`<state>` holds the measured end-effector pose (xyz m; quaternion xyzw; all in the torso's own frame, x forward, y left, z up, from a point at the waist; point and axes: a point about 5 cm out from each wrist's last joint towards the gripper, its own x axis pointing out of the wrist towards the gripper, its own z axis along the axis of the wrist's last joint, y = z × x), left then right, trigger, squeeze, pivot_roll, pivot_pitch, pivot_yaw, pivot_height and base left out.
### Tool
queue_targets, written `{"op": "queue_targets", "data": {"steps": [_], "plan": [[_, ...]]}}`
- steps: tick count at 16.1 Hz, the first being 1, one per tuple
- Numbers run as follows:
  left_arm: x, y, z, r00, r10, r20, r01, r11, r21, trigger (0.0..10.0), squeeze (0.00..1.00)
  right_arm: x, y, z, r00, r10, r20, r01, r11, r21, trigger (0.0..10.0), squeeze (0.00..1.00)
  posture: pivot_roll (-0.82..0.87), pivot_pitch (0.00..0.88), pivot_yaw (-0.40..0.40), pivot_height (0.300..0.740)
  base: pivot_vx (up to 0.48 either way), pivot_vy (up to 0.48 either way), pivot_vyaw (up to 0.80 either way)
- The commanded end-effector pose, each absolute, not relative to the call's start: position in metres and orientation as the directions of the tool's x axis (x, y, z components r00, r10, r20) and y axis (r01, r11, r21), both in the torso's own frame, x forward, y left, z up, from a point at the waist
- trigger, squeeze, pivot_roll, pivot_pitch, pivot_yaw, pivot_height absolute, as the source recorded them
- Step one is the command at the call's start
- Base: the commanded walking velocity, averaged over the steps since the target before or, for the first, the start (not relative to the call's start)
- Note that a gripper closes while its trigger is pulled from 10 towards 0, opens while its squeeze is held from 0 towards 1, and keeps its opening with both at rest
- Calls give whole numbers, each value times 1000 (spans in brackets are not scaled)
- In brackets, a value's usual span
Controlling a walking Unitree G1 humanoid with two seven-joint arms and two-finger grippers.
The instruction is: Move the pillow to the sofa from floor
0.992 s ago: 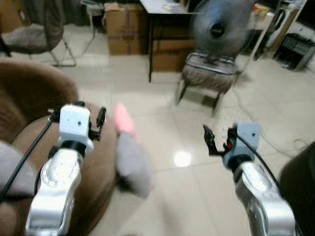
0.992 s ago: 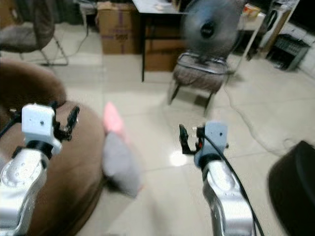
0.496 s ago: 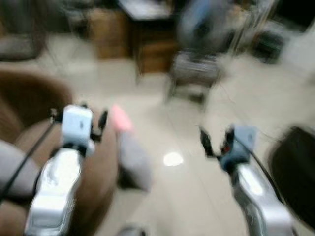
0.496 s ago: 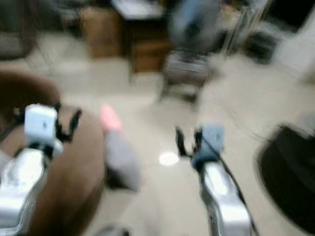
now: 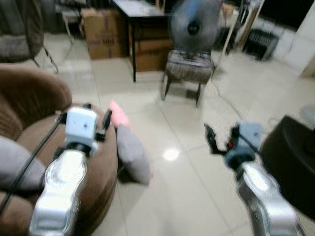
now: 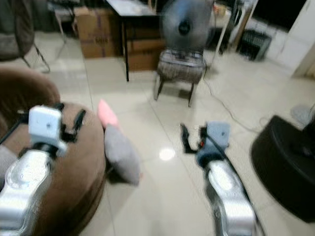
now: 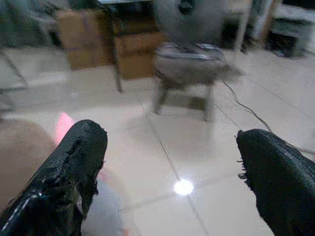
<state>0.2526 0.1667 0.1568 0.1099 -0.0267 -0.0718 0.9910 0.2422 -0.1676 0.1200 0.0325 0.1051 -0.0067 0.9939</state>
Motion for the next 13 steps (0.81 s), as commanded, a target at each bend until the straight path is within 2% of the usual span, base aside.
{"op": "queue_targets", "data": {"steps": [1,5,7,13], "plan": [[253,173,157,990,-134,32,122,962,244,10000,0,244,-164,123,980,0,-198,14,998,68,10000,0,89,0,-26,740,289,0,0],[253,172,157,990,-138,33,126,962,242,10000,0,244,-165,122,980,-1,-198,15,998,67,10000,0,88,0,-27,740,298,0,0],[253,171,157,990,-139,32,128,962,241,10000,0,244,-166,122,980,0,-198,14,997,73,10000,0,88,0,-27,740,306,0,-800],[254,169,155,988,-152,29,141,960,243,10000,0,245,-166,121,980,-3,-199,17,998,68,10000,0,85,0,-23,740,306,0,0]]}}
